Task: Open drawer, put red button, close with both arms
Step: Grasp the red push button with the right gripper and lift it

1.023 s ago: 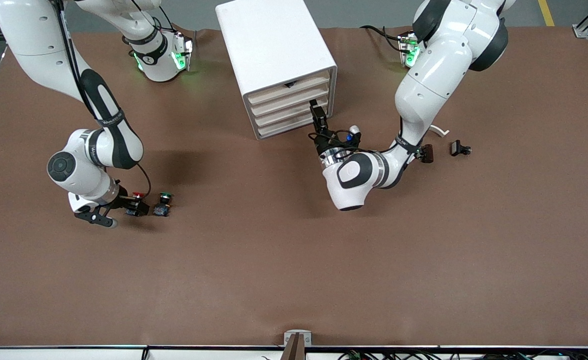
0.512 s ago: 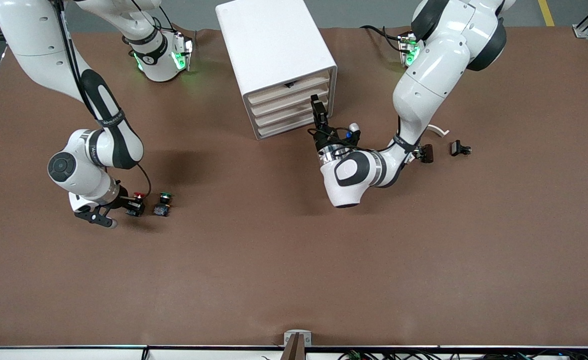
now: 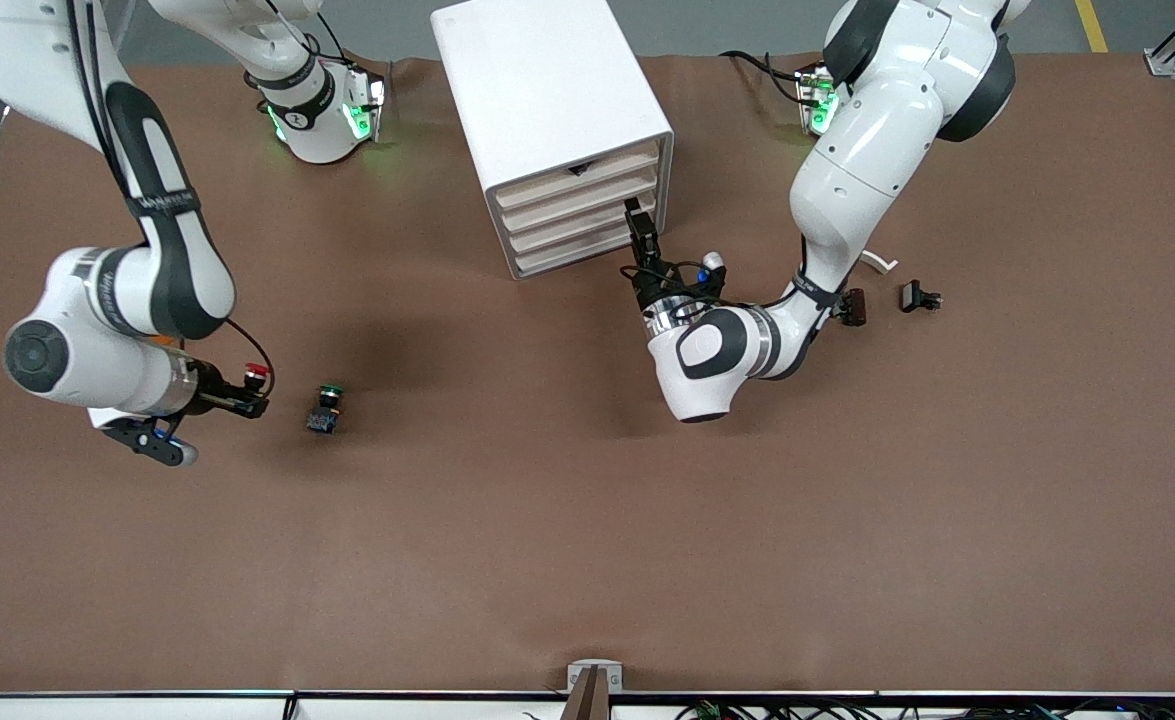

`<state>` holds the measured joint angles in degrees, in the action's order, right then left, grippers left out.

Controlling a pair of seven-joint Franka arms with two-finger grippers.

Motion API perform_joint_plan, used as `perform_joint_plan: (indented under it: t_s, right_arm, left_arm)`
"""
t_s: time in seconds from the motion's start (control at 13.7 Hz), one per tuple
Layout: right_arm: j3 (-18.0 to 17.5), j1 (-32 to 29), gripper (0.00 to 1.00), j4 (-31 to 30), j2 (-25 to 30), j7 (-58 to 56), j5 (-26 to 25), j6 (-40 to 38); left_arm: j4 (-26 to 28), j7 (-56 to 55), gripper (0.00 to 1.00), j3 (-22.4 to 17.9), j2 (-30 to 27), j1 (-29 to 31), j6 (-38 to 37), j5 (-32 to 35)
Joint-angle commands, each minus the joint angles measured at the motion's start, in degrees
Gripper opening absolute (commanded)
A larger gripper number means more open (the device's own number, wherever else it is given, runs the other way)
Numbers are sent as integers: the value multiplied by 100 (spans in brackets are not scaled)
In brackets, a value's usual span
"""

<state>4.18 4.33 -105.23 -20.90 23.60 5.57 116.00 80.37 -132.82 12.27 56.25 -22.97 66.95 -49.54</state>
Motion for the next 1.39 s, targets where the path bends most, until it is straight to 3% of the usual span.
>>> perform_joint_plan:
  t_s: [0.0, 0.44, 0.88, 1.32]
  right_arm:
    - [12, 419, 0, 599, 42, 986, -12, -709]
    - [4, 1201, 0, 662, 209, 2683, -3, -745]
    - [-5, 1290, 0, 662, 271, 2957, 6, -745]
    - [-111, 1325, 0, 732, 253, 3274, 14, -736]
  left_arm:
    - [-47, -86, 35, -32, 18, -59, 82, -91]
    - [-39, -86, 35, -40, 18, -261, 91, -108]
    - [-21, -77, 35, -40, 27, -402, 117, -100]
    - [-12, -77, 22, -40, 36, -604, 222, -91]
